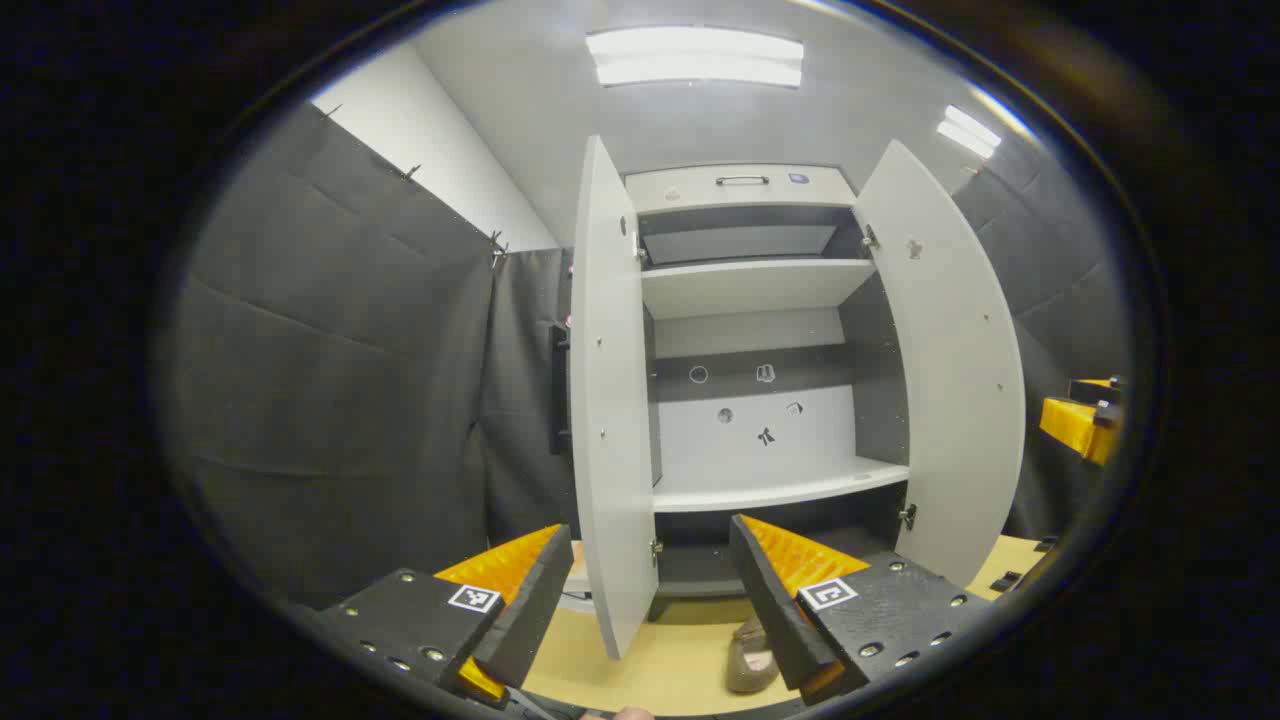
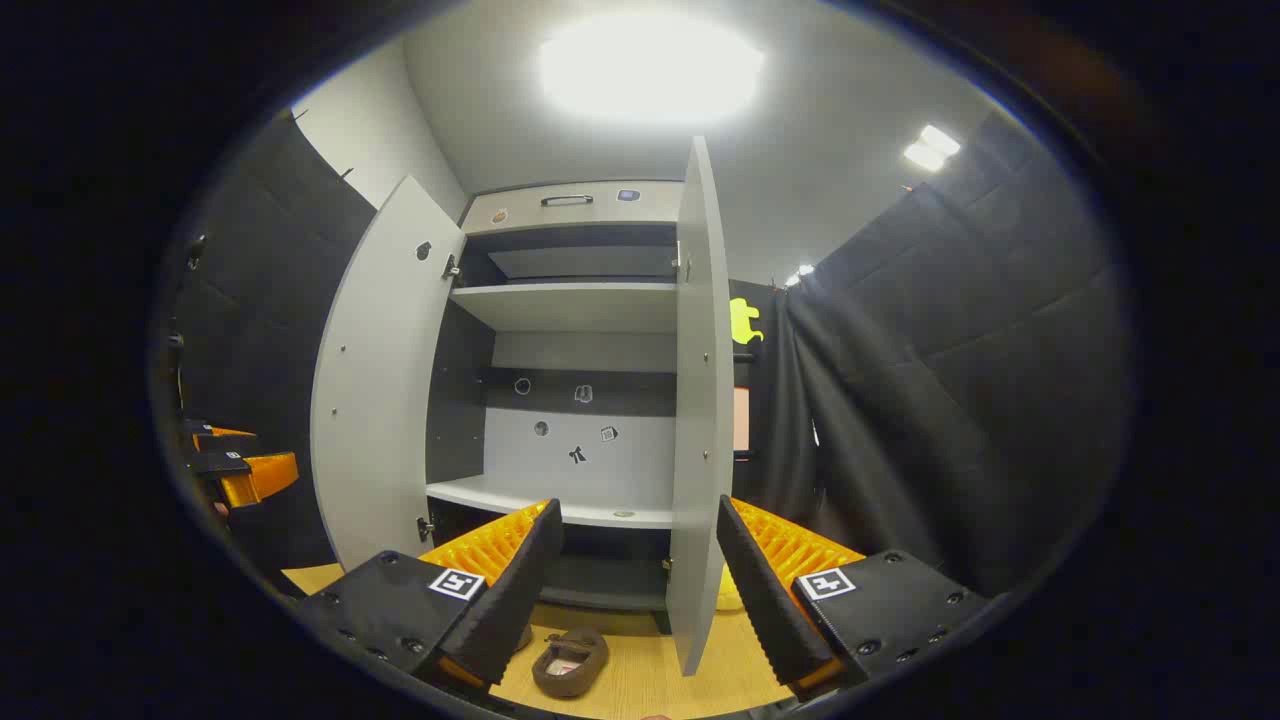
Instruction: Grab one shoe with the right hand and put it into the shoe cabinet, grab the other shoe with the left hand and put it into the shoe cabinet; then close the right door with the right hand and the left door with the left hand.
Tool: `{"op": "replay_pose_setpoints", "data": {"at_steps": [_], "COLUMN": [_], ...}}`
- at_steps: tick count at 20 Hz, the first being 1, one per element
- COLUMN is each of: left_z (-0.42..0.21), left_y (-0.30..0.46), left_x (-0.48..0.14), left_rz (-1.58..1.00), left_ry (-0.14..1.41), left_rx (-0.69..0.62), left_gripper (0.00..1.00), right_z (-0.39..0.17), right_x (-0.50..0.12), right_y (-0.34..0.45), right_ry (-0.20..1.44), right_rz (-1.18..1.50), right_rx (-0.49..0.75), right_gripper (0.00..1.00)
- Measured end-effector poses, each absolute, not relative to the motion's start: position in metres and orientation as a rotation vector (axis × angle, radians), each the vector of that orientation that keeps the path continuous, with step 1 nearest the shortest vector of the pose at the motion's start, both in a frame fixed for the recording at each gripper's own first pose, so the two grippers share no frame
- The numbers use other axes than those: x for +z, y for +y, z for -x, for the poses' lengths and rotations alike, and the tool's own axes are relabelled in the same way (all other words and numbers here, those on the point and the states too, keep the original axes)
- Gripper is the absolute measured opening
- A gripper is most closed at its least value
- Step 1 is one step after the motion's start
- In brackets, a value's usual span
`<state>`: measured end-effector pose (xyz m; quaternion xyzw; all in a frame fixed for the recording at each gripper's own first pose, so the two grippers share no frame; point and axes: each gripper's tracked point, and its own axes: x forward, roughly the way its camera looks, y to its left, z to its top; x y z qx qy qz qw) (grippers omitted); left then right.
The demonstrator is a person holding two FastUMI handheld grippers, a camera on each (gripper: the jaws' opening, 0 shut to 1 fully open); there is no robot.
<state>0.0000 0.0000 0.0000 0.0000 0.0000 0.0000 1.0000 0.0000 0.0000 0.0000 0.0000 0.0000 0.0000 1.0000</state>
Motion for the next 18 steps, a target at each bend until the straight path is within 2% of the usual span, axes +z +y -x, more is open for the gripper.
{"op": "replay_pose_setpoints", "data": {"at_steps": [1,18], "left_z": [0.001,0.005], "left_y": [-0.001,0.012], "left_x": [0.002,0.003], "left_rz": [0.001,0.006], "left_ry": [-0.006,-0.029], "left_rx": [-0.005,0.0], "left_gripper": [0.92,0.92], "right_z": [0.001,0.004], "right_x": [0.0,0.006], "right_y": [0.0,0.014], "right_ry": [0.0,-0.001], "right_rz": [-0.004,-0.009], "right_rx": [-0.002,0.003], "right_gripper": [0.96,0.98]}}
